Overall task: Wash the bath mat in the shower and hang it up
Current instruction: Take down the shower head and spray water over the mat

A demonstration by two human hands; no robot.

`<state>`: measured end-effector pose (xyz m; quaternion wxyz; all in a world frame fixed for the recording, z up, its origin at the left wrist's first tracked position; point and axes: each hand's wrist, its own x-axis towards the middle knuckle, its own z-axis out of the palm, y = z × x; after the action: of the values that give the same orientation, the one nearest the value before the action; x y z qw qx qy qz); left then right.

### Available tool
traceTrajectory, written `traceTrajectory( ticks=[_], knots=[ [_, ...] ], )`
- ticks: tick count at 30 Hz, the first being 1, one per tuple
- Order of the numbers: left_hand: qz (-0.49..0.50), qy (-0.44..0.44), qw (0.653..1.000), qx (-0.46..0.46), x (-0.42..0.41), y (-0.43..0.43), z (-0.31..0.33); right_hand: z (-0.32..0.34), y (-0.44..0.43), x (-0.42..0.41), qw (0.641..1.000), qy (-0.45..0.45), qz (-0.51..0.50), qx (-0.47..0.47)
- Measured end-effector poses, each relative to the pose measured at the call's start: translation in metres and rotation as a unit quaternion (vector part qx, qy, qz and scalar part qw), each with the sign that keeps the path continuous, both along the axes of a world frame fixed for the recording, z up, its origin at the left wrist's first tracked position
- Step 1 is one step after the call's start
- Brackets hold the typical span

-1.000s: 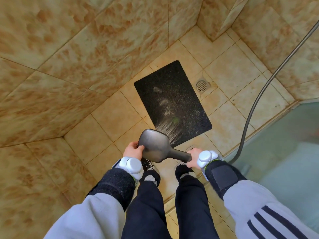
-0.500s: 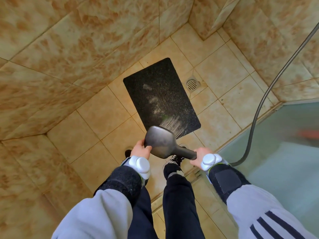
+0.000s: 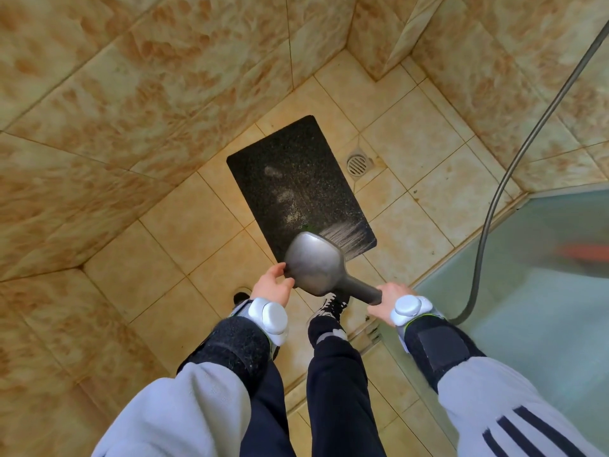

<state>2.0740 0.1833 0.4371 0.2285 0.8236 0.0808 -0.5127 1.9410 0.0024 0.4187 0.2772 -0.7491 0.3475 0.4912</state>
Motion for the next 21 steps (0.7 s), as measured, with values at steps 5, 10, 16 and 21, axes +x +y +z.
traceTrajectory(
  ticks=[5, 10, 16, 21],
  knots=[
    [0.004, 0.001, 1.000, 0.003, 0.005, 0.008, -0.001, -0.006, -0.012, -0.001, 0.992, -0.033, -0.121, -0.009],
    [0.010, 0.003, 1.000, 0.005, 0.010, 0.019, -0.002, -0.019, -0.029, -0.004, 0.911, -0.112, -0.397, 0.000],
    [0.034, 0.043, 0.998, -0.001, 0.009, 0.027, -0.003, -0.028, -0.035, -0.003, 0.813, -0.163, -0.559, -0.006],
    [0.062, 0.063, 0.996, -0.003, 0.008, 0.029, -0.002, -0.029, -0.033, -0.008, 0.795, -0.168, -0.583, -0.009]
  ],
)
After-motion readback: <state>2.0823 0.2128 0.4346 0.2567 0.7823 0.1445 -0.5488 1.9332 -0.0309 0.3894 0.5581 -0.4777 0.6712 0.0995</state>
